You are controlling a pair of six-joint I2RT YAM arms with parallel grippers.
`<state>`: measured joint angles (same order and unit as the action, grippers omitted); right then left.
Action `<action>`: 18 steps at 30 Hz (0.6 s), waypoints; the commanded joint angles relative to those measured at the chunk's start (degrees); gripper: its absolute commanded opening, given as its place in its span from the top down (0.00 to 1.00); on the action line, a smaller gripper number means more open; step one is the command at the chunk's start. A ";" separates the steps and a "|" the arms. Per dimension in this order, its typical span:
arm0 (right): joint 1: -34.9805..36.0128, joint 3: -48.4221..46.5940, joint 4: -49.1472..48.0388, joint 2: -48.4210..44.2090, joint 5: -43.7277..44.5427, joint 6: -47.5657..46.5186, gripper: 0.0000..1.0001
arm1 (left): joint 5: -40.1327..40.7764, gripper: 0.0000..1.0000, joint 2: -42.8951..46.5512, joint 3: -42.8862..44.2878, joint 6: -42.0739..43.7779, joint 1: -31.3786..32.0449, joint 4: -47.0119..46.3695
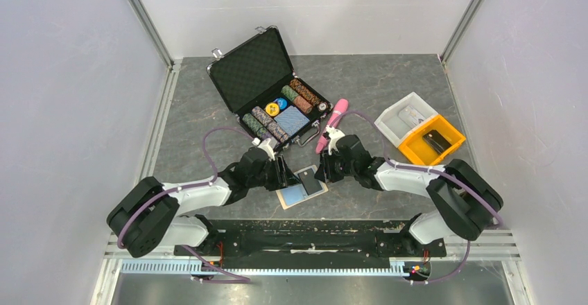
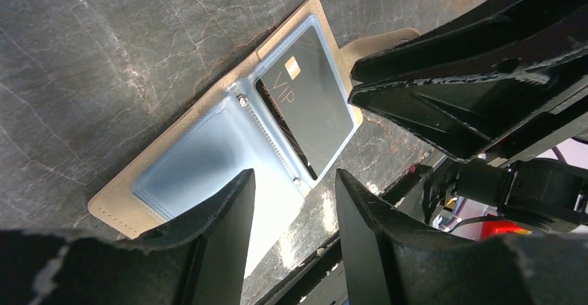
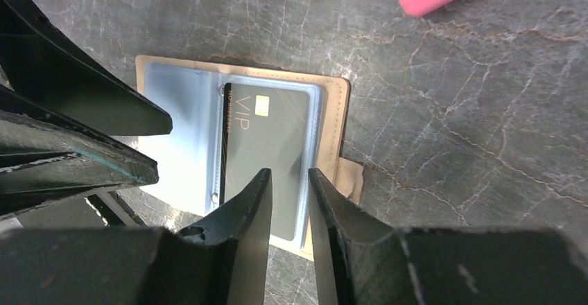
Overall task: Take the credit cards out of the card holder
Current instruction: Remove the credit card from the card holder.
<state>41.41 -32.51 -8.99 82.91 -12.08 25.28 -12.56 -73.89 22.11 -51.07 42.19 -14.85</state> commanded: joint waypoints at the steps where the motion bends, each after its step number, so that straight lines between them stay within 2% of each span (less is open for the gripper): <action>1: 0.10 -1.35 -2.75 1.78 -2.34 -0.08 0.72 | -0.58 0.47 -0.77 1.18 -1.84 0.08 -2.89; 11: 0.08 1.36 -4.97 2.68 -4.09 0.61 0.82 | -0.02 0.47 -1.17 -0.31 -2.19 0.08 -4.39; 18: 0.07 2.68 -5.67 2.79 -4.44 1.31 0.83 | -0.52 0.47 -2.35 0.12 -2.19 0.16 -4.98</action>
<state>41.39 -31.03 -12.47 85.36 -15.53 25.96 -12.60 -75.46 22.09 -51.70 42.19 -16.84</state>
